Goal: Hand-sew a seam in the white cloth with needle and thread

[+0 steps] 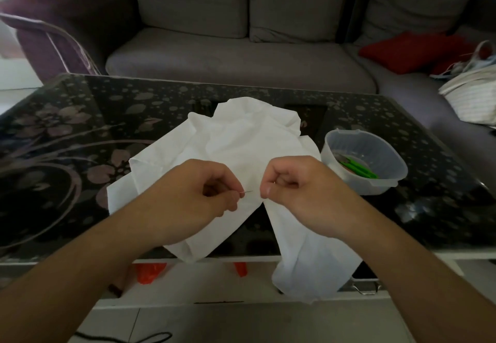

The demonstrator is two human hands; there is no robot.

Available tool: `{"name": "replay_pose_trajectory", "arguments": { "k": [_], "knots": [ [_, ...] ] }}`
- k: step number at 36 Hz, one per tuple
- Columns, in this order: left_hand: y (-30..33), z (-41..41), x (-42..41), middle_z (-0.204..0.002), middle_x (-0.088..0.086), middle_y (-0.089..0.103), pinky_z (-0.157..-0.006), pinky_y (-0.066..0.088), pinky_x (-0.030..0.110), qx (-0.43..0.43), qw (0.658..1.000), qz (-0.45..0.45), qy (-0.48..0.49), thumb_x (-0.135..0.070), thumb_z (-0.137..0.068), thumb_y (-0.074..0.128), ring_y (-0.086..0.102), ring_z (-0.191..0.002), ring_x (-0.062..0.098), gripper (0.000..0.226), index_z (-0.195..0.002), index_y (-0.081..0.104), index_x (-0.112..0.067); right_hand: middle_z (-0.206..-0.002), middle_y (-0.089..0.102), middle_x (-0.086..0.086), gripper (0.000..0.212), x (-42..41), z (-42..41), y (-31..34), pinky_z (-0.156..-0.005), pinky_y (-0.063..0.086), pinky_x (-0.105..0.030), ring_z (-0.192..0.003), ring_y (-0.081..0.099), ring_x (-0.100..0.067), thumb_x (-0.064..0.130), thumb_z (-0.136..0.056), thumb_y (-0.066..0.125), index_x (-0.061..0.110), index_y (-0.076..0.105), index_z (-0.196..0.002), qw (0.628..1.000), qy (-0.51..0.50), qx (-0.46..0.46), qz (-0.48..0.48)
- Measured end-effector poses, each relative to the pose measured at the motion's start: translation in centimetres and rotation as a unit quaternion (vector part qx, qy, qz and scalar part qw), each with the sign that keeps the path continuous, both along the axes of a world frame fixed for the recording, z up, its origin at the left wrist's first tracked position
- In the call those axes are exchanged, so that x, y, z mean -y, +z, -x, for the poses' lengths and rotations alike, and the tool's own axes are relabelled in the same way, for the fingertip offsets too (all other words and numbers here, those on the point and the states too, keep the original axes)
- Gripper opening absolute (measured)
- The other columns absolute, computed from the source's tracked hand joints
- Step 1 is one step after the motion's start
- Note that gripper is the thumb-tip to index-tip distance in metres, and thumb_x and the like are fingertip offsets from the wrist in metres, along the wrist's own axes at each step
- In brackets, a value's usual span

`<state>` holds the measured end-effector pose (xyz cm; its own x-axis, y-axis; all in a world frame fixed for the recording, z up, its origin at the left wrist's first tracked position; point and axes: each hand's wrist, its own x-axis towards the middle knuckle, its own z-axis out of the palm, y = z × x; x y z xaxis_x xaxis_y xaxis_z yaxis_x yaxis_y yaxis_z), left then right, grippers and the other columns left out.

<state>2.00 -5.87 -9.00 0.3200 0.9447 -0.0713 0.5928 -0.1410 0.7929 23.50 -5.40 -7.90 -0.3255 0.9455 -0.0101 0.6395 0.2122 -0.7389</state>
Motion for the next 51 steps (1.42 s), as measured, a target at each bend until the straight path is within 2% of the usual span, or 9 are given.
{"name": "replay_pose_trajectory", "arguments": {
  "k": [9, 13, 18, 28, 32, 38, 41, 45, 51],
  "knots": [
    [-0.4, -0.4, 0.4, -0.074, -0.02, 0.075, -0.072, 0.057, 0.02, -0.03, 0.999, -0.009, 0.038, -0.034, -0.096, 0.07, 0.071, -0.071, -0.001, 0.012, -0.085, 0.074, -0.032, -0.092, 0.069, 0.022, 0.005, 0.8, -0.9, 0.2, -0.075, 0.048, -0.018, -0.086, 0.061, 0.006, 0.035, -0.094, 0.069, 0.037, 0.069, -0.098, 0.993, -0.013, 0.113, 0.011],
    [-1.4, -1.6, 1.7, -0.079, -0.028, 0.072, -0.064, 0.049, 0.008, -0.062, 0.998, -0.014, 0.007, -0.036, -0.097, 0.069, 0.068, -0.077, -0.009, 0.013, -0.085, 0.073, -0.038, -0.133, 0.056, 0.031, 0.047, 1.9, -0.2, -0.8, -0.105, 0.045, -0.025, -0.125, 0.05, 0.007, 0.033, -0.092, 0.072, 0.048, 0.053, -0.132, 0.989, 0.079, 0.107, 0.061],
    [-1.9, -2.3, 2.1, -0.073, -0.019, 0.071, -0.059, 0.046, 0.008, -0.066, 0.998, -0.013, -0.014, -0.03, -0.097, 0.068, 0.067, -0.071, -0.004, 0.018, -0.08, 0.073, -0.032, -0.087, 0.069, 0.009, 0.023, 1.9, 1.0, -1.8, -0.078, 0.058, -0.038, -0.082, 0.067, -0.01, 0.012, -0.095, 0.058, 0.036, 0.057, -0.097, 0.982, 0.121, 0.128, 0.066],
    [-0.5, 0.4, 1.2, -0.08, -0.012, 0.078, -0.075, 0.058, 0.025, -0.015, 0.997, 0.078, -0.015, -0.033, -0.099, 0.067, 0.074, -0.074, 0.004, 0.015, -0.088, 0.077, -0.028, -0.079, 0.077, 0.007, 0.029, 0.9, 1.6, -1.4, -0.068, 0.048, -0.015, -0.07, 0.063, -0.001, 0.017, -0.105, 0.046, 0.025, 0.072, -0.095, 0.975, 0.118, 0.154, 0.106],
    [-0.1, 2.9, -0.9, -0.08, -0.01, 0.077, -0.074, 0.06, 0.029, -0.038, 0.986, 0.063, 0.147, -0.035, -0.101, 0.063, 0.073, -0.071, 0.005, 0.015, -0.093, 0.074, -0.028, -0.075, 0.077, 0.011, 0.033, -0.1, 1.2, -1.1, -0.091, 0.049, -0.023, -0.084, 0.067, -0.001, 0.018, -0.105, 0.048, 0.029, 0.074, -0.089, 0.981, 0.057, 0.137, 0.122],
    [-2.4, 7.0, -3.9, -0.099, 0.023, 0.074, -0.083, 0.064, 0.053, 0.034, 0.915, 0.153, 0.373, -0.013, -0.094, 0.067, 0.075, -0.086, 0.035, 0.023, -0.107, 0.057, 0.002, -0.058, 0.066, 0.005, 0.037, -1.7, 0.8, -1.0, -0.061, 0.046, -0.025, -0.051, 0.056, -0.005, 0.017, -0.105, 0.047, 0.026, 0.072, -0.079, 0.993, -0.095, 0.063, 0.041],
    [-2.5, 7.4, -4.2, -0.097, 0.019, 0.073, -0.087, 0.064, 0.051, 0.1, 0.888, 0.182, 0.41, -0.015, -0.091, 0.073, 0.075, -0.086, 0.031, 0.039, -0.119, 0.046, -0.014, -0.05, 0.054, 0.006, 0.037, -2.5, 0.9, -1.3, -0.049, 0.038, -0.024, -0.044, 0.043, -0.005, 0.015, -0.103, 0.048, 0.023, 0.072, -0.076, 0.989, -0.14, 0.024, 0.034],
    [-2.8, 6.8, -3.8, -0.092, 0.018, 0.071, -0.095, 0.059, 0.052, 0.104, 0.879, 0.177, 0.43, -0.019, -0.092, 0.076, 0.065, -0.081, 0.03, 0.028, -0.084, 0.048, -0.018, -0.049, 0.051, 0.007, 0.037, -2.5, 1.3, -2.3, -0.055, 0.04, -0.031, -0.044, 0.042, -0.005, 0.015, -0.102, 0.05, 0.023, 0.073, -0.074, 0.99, -0.134, 0.005, 0.053],
    [-3.4, 5.7, -4.0, -0.107, 0.013, 0.062, -0.08, 0.048, 0.042, 0.121, 0.867, 0.174, 0.451, -0.036, -0.09, 0.078, 0.061, -0.094, 0.031, 0.056, -0.133, 0.059, -0.006, -0.049, 0.051, 0.011, 0.036, -2.1, 1.2, -2.8, -0.048, 0.035, -0.018, -0.043, 0.045, -0.001, 0.014, -0.102, 0.05, 0.024, 0.072, -0.075, 0.99, -0.131, 0.005, 0.042]
  ]
}}
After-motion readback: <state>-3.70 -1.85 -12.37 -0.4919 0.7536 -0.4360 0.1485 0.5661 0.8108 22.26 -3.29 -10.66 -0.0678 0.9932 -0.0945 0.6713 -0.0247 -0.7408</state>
